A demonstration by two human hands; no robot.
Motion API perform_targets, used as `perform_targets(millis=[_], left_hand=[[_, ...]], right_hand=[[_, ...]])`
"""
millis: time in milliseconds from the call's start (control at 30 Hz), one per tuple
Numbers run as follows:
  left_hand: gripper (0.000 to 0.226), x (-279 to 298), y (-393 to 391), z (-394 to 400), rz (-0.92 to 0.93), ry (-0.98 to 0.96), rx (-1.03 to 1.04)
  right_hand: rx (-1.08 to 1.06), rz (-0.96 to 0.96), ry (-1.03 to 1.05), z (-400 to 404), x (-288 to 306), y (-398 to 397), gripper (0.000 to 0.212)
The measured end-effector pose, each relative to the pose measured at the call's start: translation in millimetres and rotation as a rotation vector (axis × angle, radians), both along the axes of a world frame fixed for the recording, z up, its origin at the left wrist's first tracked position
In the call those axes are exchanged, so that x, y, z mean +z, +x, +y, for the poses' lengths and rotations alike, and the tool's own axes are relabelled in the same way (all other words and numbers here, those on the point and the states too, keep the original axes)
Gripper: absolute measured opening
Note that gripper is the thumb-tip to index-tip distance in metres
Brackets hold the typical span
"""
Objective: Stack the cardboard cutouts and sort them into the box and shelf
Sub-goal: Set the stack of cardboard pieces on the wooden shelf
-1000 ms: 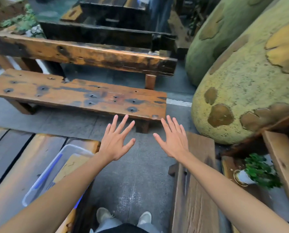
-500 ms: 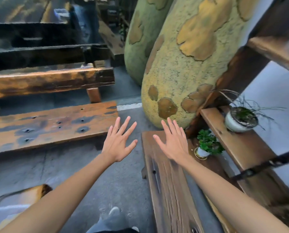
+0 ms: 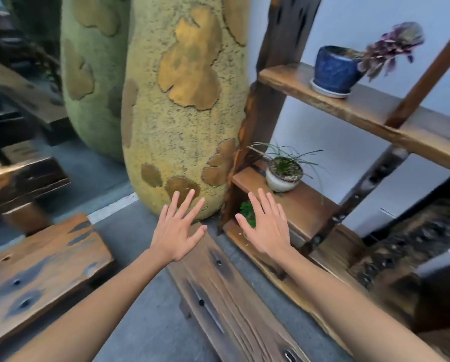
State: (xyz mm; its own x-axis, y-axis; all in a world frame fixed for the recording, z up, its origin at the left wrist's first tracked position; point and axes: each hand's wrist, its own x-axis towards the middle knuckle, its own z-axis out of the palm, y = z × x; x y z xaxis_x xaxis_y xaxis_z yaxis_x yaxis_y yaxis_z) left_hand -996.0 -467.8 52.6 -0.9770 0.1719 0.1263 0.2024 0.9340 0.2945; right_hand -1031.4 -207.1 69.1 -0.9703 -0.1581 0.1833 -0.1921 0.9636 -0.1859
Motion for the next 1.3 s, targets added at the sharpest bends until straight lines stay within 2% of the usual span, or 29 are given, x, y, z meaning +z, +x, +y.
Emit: perform_targets(millis=[300,700,867,1067,1167,1300], left_hand=[[0.078,42.1,-80.9,81.9,0.069,-0.003,-0.332],[0.073,119.8,-113.0,247.1,0.199,0.054,-0.583],[0.075,149.6,-117.7,323.7,0.262,0.151,-0.73],[0.075,207.7,-132.1,423.3,0.372,0.272,-0.857],[0.077,237.2,-139.3,475.0,0.369,0.3,-0.878],[0.076,262.4,-153.9,530.8,0.223,0.309,-0.827]], right_hand=[[-0.314,0.055,-0.013,83.0,39.5,13.5,0.079],[-0.581,0.245,-0.023,251.6,128.8,57.8,0.071],[-0.658,0.38,-0.054,324.2,177.3,66.9,0.067],[-0.737,0.436,-0.084,411.2,227.4,74.5,0.065],[-0.785,0.381,-0.177,456.2,246.9,72.8,0.064],[-0.882,0.3,-0.495,506.7,262.2,66.8,0.068]])
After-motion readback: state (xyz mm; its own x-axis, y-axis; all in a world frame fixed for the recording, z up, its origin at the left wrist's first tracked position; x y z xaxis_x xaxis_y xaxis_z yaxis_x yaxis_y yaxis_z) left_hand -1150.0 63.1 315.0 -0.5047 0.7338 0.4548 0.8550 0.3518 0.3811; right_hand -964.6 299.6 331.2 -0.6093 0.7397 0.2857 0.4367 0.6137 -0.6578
